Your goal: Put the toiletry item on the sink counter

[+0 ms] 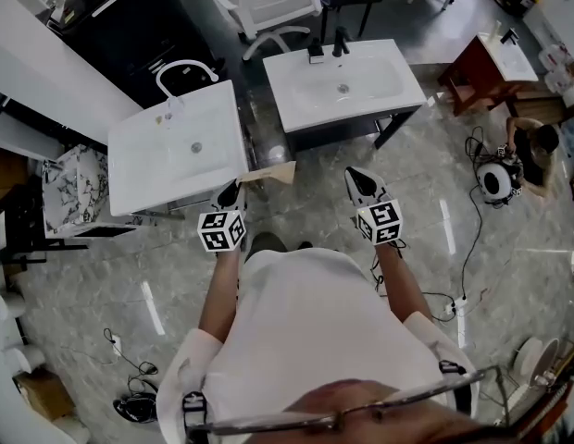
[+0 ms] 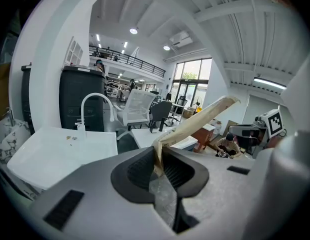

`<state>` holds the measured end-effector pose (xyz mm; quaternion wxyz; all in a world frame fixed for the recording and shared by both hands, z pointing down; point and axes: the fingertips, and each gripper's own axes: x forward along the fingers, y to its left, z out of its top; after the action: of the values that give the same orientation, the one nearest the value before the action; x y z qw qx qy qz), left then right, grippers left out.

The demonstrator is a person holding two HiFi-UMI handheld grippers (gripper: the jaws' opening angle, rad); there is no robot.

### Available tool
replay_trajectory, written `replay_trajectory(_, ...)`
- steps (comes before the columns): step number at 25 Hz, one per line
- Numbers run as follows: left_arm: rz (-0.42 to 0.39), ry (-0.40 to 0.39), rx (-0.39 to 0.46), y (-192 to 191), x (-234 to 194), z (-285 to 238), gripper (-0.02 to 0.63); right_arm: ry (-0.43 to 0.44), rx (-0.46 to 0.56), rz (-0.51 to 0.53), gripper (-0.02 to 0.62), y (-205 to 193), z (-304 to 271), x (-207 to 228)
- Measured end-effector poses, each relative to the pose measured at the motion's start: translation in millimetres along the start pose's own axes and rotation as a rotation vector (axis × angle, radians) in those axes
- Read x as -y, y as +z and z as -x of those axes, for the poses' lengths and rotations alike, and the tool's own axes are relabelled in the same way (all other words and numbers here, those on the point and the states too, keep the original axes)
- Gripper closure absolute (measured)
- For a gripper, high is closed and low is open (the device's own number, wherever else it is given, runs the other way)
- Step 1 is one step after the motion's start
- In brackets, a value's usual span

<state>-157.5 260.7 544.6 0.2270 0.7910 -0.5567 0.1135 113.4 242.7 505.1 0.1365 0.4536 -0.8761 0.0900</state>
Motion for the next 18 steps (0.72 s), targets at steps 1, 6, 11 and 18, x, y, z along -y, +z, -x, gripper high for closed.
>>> replay_trajectory(1, 0.0, -0.001, -0.002, 0.3, 1.3, -2.0, 0.555, 0.001, -0.001, 0.0, 0.589, 0.2, -0.2, 2.0)
replay_trajectory(6, -0.002, -0.003, -0.011, 1.3, 3.0, -15.4, 0.555, 0.002, -0.003, -0.004, 0.589, -0.9, -6.5, 11.3)
replay_trajectory(11, 0.002, -0.009, -0.015, 5.7, -0.4, -31.2, 0.555, 0.0, -0.014, -0.008, 0.589, -3.1, -17.6, 20.8)
replay_trajectory(18, -0.001, -0.029, -0.024, 23.7, -13.4, -71.4, 0.556, -0.017, -0.028, -0.012, 0.589, 3.3, -48.6, 41.1)
